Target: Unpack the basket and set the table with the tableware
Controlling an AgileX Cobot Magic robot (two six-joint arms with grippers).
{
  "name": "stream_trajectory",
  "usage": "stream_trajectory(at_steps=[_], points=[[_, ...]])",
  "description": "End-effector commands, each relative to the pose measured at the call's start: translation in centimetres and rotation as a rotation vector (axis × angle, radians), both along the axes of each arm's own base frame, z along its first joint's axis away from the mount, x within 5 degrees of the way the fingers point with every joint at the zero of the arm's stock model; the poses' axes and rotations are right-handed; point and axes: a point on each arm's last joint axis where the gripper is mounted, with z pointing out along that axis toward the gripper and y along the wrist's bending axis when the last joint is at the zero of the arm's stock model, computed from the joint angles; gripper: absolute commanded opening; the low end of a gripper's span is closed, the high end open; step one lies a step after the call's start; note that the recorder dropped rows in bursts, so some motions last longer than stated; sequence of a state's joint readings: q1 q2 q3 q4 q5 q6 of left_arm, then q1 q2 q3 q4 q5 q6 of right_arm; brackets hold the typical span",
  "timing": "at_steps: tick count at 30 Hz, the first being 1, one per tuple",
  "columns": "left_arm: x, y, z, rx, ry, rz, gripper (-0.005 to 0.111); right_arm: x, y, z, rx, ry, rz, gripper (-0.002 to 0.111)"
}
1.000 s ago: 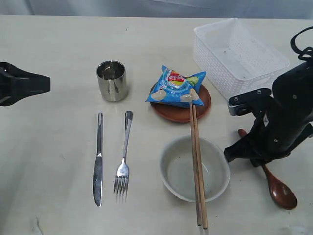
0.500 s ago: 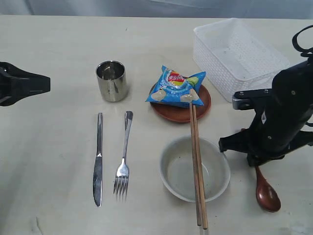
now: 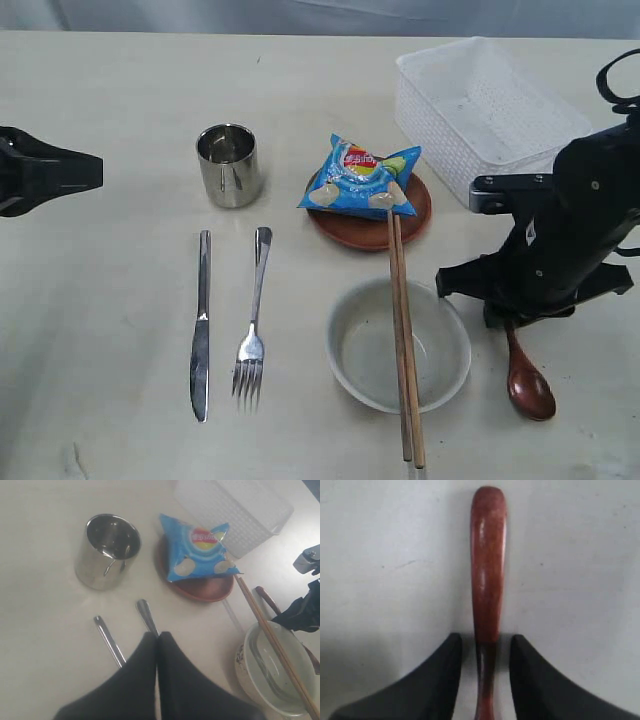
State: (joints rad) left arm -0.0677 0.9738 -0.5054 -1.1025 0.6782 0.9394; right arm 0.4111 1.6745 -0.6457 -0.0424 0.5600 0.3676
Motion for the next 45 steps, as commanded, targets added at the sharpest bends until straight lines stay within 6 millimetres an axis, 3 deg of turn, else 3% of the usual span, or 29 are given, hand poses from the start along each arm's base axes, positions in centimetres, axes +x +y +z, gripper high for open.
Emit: stream_trajectory(at_steps=[1, 4, 13, 16, 19, 21, 27, 32, 37, 45], points=[[-0.1, 0.0, 0.1, -0.004, -0.004, 0.002, 0.0, 0.2, 0.1, 0.0, 0.007, -0.008, -0.009, 0.034], [-0.1, 0.1, 0.1, -0.002, -0.007, 0.007, 0.0, -0.2, -0.1, 0.6, -0.003, 0.009, -0.004, 0.034], [-0.9, 0.2, 1.3, 0.009, -0.1, 0.01, 0.0, -2.0, -0.9, 7.4, 0.067, -0.186, 0.058, 0.033], [-1.7, 0.5, 2.1, 0.023, -0.181, 0.032, 0.0, -3.1, -1.4, 10.0, 0.098, -0.293, 0.103, 0.021], [-3.1, 0.6, 2.5, 0.039, -0.281, 0.066, 0.0, -4.4, -2.0, 12.0, 0.137, -0.415, 0.125, 0.001], [-4.6, 0.7, 2.9, 0.039, -0.364, 0.066, 0.0, -5.7, -2.5, 12.9, 0.161, -0.514, 0.159, 0.0], [-9.0, 1.8, 4.4, 0.01, -0.627, 0.138, 0.0, -9.4, -4.1, 13.1, 0.231, -0.746, 0.179, 0.0], [-11.2, 2.3, 4.6, 0.027, -0.759, 0.156, 0.0, -10.9, -4.7, 12.9, 0.283, -0.895, 0.177, 0.0], [-12.4, 2.4, 4.8, 0.024, -0.813, 0.142, 0.0, -11.6, -5.0, 13.6, 0.302, -0.956, 0.175, 0.0], [-12.5, 2.4, 4.8, 0.022, -0.82, 0.142, 0.0, -11.8, -5.1, 13.8, 0.305, -0.964, 0.175, 0.0]])
